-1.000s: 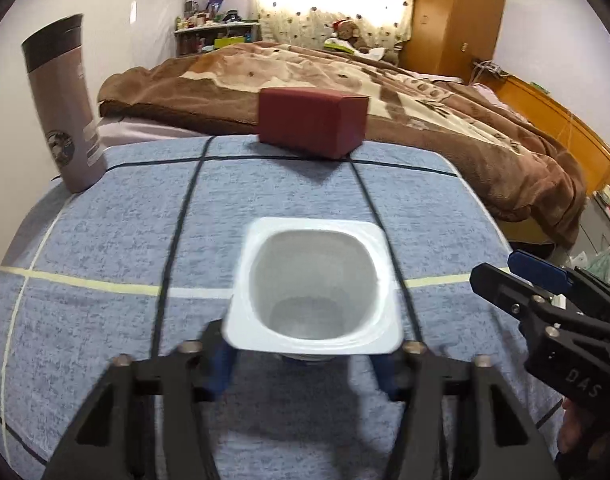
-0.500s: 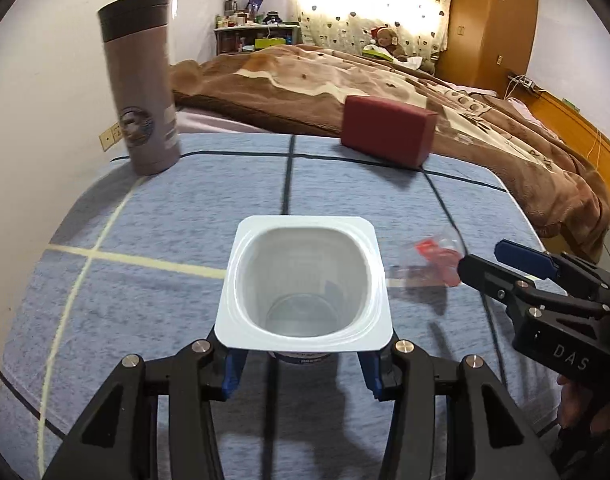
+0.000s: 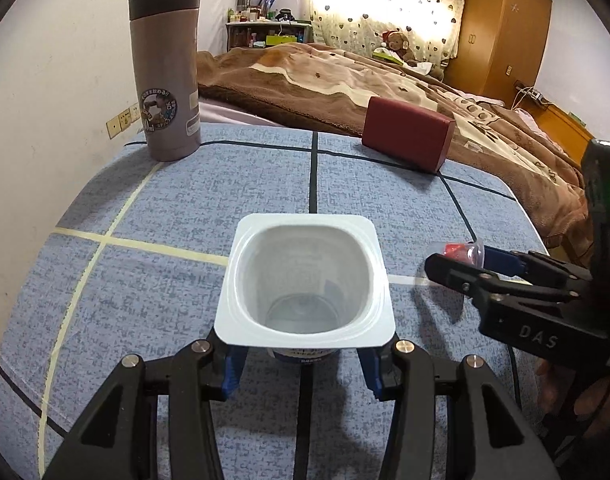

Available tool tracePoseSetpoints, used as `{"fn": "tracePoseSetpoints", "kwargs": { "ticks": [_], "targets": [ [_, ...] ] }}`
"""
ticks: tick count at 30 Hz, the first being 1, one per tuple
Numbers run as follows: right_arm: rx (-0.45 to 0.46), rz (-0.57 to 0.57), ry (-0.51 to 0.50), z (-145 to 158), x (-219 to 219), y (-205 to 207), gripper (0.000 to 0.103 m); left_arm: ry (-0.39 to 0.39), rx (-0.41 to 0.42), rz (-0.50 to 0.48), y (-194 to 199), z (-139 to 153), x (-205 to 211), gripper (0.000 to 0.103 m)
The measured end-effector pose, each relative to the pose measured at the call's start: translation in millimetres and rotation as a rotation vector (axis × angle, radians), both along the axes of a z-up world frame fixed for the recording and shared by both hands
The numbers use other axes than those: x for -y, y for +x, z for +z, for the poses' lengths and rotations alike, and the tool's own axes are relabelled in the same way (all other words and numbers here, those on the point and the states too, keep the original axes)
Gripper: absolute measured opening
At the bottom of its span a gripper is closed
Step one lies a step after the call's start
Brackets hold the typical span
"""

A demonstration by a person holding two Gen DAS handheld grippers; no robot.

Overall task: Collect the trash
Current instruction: 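Grasp the clear red jelly cup with the right tool while the left tool grasps the white yogurt cup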

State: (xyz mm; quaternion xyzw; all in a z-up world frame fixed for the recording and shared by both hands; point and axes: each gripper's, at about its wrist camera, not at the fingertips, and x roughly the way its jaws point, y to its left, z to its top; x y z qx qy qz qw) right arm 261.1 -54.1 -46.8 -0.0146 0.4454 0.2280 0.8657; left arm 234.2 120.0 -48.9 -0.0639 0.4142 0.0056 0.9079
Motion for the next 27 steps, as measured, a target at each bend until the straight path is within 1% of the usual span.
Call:
{"fn": "tracePoseSetpoints", "kwargs": {
  "ticks": [9,10,11,21,27],
  "targets": [
    [0.002,0.009,-0.004,-1,-4,0,0.058,-0.012,-0.002,-0.003,2,-1,-2,0.05],
    [0.005,0.008,-0.005,-1,-4,-1,0.057,-0.013,-0.001,-0.002,2,-1,-2,0.05],
    [0.006,0.006,-0.005,-1,-4,-1,0.054,-0.013,0.0,-0.001,2,-1,-2,0.05],
    [0.025,-0.013,-0.016,1,-3,-7,0.053,0.017,0.013,-0.014,-1,0,5,0.049],
    [0.03,-0.039,0.009,5,3,-13,0.054,0.036,0.029,-0.029,-9,6,13,0.049]
  ]
}}
